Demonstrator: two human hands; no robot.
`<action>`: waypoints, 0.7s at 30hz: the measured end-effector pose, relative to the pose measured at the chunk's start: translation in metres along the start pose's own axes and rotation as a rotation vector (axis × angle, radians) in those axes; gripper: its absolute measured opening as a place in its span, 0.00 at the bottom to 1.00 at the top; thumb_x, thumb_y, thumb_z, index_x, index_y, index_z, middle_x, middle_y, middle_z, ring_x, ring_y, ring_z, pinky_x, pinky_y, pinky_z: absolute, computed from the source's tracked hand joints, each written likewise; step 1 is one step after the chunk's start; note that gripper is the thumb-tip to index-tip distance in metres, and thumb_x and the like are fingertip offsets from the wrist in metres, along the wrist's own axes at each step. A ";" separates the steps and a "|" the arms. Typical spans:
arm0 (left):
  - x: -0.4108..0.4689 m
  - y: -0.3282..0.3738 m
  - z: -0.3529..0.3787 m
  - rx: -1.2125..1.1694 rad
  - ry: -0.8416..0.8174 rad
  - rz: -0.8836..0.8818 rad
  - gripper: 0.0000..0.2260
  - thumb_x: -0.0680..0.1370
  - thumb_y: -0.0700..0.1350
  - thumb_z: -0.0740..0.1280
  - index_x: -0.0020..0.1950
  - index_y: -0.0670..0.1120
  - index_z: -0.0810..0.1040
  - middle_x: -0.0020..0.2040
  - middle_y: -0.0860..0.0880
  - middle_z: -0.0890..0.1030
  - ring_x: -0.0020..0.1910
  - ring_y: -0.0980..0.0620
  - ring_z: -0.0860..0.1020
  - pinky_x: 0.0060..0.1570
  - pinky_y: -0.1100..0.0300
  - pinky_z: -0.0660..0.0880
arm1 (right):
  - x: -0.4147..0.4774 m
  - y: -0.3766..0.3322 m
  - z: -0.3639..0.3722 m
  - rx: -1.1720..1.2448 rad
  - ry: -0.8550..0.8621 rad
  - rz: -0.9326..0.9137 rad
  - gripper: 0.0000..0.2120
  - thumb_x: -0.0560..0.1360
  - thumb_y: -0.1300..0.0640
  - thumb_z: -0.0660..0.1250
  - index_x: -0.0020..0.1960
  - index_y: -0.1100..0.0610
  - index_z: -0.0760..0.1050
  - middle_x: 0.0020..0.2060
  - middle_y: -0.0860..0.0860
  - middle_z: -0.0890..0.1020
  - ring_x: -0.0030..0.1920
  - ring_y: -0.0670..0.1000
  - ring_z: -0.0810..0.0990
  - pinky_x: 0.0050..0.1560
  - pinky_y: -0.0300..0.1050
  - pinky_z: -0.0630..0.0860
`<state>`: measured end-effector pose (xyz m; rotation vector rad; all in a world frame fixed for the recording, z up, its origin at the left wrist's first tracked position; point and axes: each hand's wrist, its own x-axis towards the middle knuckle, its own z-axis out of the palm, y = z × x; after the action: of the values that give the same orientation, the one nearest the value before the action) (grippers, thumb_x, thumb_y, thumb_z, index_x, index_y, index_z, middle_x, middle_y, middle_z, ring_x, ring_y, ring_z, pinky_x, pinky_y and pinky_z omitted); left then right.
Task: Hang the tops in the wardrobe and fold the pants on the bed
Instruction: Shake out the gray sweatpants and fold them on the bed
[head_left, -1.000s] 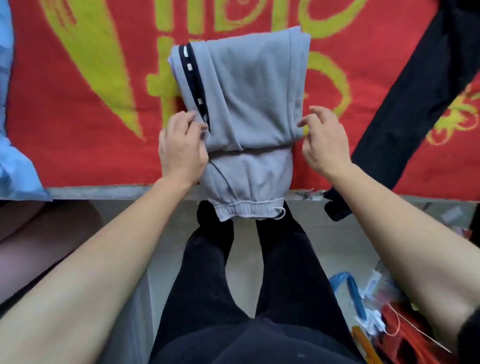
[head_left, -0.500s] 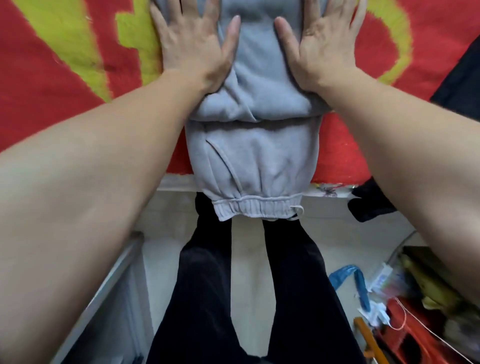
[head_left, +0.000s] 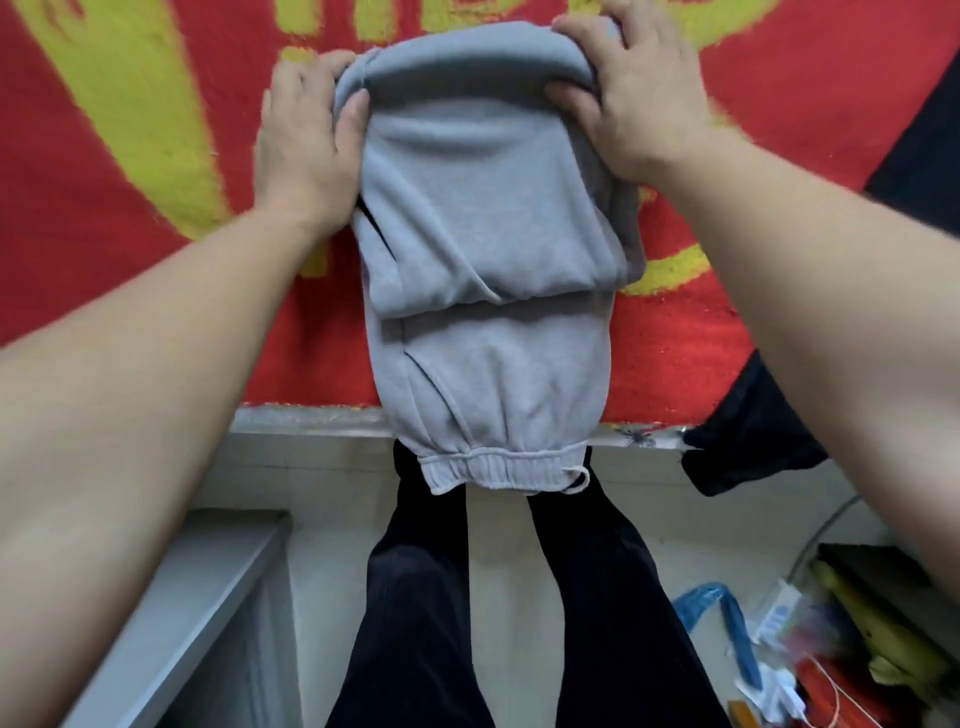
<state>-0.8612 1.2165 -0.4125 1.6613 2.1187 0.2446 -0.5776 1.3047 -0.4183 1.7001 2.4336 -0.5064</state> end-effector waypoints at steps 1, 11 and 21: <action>-0.005 0.008 0.004 -0.032 0.057 -0.096 0.20 0.83 0.52 0.53 0.74 0.50 0.67 0.68 0.43 0.69 0.68 0.45 0.67 0.66 0.54 0.65 | -0.005 -0.008 0.004 -0.002 0.026 0.071 0.27 0.80 0.40 0.52 0.78 0.45 0.59 0.77 0.56 0.62 0.76 0.60 0.60 0.72 0.58 0.60; -0.024 0.020 0.034 0.379 -0.120 0.112 0.30 0.82 0.63 0.45 0.81 0.54 0.44 0.81 0.43 0.44 0.80 0.43 0.43 0.74 0.34 0.44 | -0.076 -0.016 0.048 -0.133 0.005 0.059 0.39 0.79 0.29 0.45 0.82 0.49 0.44 0.81 0.57 0.45 0.80 0.61 0.43 0.77 0.65 0.43; 0.080 0.052 -0.043 0.267 -0.644 0.125 0.30 0.65 0.56 0.78 0.62 0.45 0.75 0.58 0.42 0.79 0.56 0.39 0.76 0.56 0.47 0.76 | 0.044 -0.024 -0.055 -0.112 -0.407 -0.070 0.40 0.62 0.36 0.73 0.67 0.56 0.71 0.60 0.60 0.77 0.60 0.63 0.75 0.63 0.60 0.72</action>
<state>-0.8493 1.3116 -0.3719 1.7152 1.6072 -0.4976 -0.6108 1.3556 -0.3748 1.3193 2.1867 -0.6389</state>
